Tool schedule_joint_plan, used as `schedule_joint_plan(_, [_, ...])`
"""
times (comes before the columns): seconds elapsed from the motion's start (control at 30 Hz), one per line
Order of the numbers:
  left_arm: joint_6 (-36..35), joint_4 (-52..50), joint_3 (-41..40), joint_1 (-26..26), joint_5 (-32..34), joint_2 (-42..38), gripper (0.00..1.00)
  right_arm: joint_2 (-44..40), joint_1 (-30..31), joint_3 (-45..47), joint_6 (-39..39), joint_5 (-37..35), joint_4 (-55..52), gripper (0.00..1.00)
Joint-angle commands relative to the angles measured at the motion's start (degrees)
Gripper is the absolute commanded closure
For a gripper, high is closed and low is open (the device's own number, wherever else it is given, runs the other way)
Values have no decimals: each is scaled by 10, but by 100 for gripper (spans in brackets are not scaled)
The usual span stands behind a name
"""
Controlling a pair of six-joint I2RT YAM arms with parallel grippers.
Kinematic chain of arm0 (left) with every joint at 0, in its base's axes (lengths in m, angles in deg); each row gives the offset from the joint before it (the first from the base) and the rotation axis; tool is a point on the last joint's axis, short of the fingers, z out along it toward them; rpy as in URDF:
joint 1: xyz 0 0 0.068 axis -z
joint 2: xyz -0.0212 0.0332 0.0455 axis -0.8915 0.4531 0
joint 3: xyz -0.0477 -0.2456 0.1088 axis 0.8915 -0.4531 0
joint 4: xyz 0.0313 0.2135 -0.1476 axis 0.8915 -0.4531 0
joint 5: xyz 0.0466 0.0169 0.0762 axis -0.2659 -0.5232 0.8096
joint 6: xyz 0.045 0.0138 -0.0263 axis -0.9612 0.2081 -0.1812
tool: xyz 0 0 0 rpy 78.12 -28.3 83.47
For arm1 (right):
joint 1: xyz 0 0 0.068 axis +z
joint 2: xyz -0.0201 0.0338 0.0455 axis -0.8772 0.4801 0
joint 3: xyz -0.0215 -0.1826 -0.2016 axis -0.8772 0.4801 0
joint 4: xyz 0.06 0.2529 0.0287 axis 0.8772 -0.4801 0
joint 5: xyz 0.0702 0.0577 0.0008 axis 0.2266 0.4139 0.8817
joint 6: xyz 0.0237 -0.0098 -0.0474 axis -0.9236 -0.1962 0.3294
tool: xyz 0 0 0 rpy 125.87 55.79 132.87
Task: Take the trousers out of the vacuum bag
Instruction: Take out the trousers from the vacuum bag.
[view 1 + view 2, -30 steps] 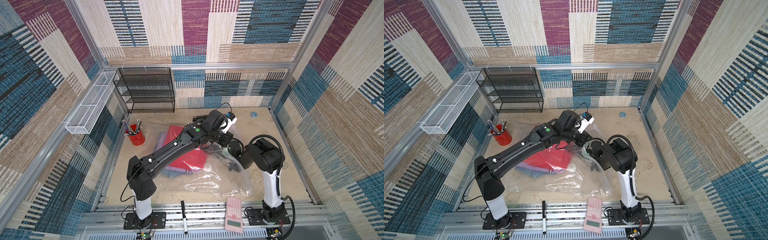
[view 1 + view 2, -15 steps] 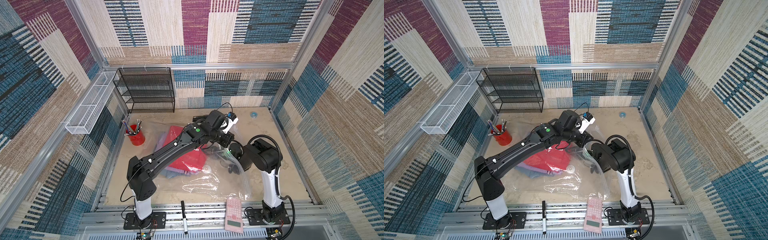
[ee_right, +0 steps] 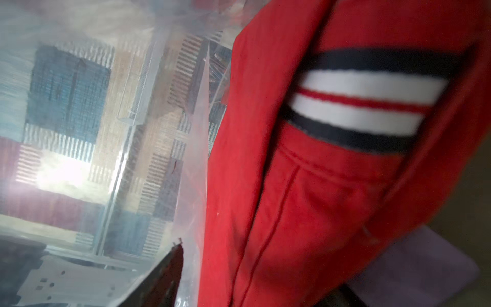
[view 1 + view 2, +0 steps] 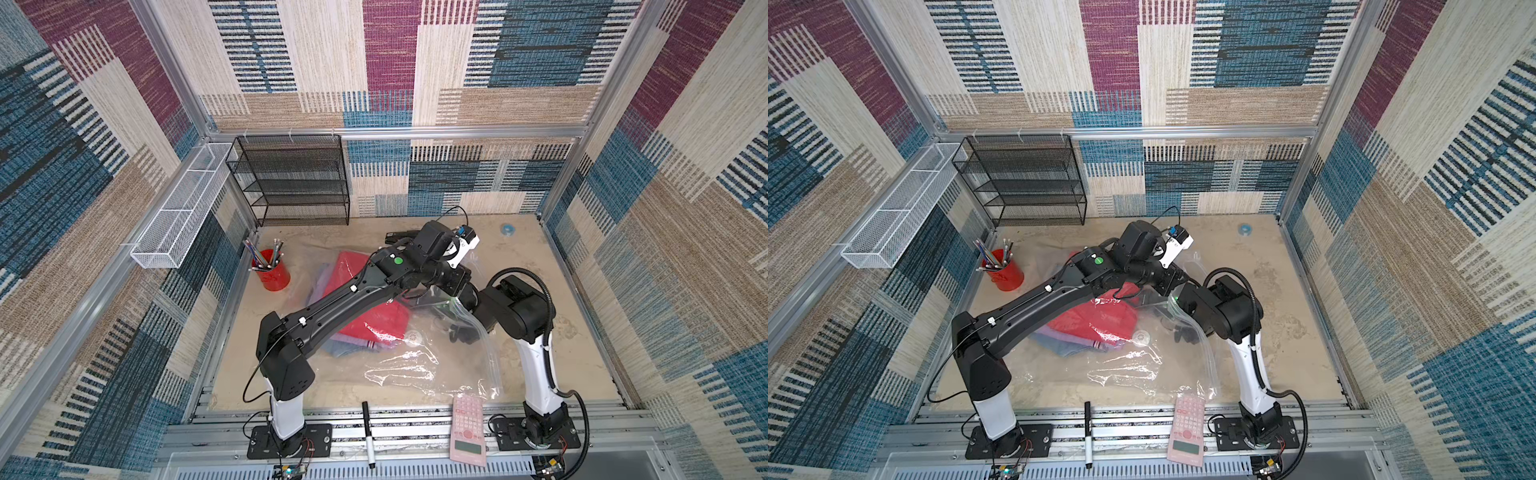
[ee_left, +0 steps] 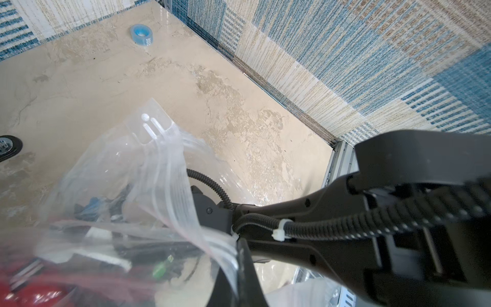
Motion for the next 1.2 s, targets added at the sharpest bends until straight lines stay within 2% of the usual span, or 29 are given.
schedule_joint_plan(0.0, [-13, 22, 10, 5, -16, -1, 100, -7, 4, -6, 14, 2, 54, 31])
schedule_joint_plan(0.1, [-13, 22, 13, 5, -16, 3, 100, 0, 7, -24, 9, 7, 44, 40])
schedule_joint_plan(0.3, [-11, 22, 16, 7, -19, 9, 100, -7, 23, -67, 87, -19, -119, 45])
schedule_joint_plan(0.6, [-10, 22, 19, 10, -22, 13, 100, 28, 27, -99, 52, -4, -107, 48])
schedule_joint_plan(0.63, [-10, 23, 18, 10, -21, 13, 100, 30, 27, -102, 52, -4, -108, 50])
schedule_joint_plan(0.83, [-11, 23, 15, 11, -15, 9, 100, 17, 26, -104, 73, -7, -132, 80])
schedule_joint_plan(0.97, [-13, 22, 9, 10, -7, 3, 100, -11, 18, -75, 77, -14, -128, 94])
schedule_joint_plan(1.03, [-15, 22, 4, 10, 0, -1, 100, -29, 6, -49, 66, -15, -108, 99])
schedule_joint_plan(1.17, [-20, 28, -8, 9, 12, -14, 100, -69, -28, 7, 44, 0, -61, 100])
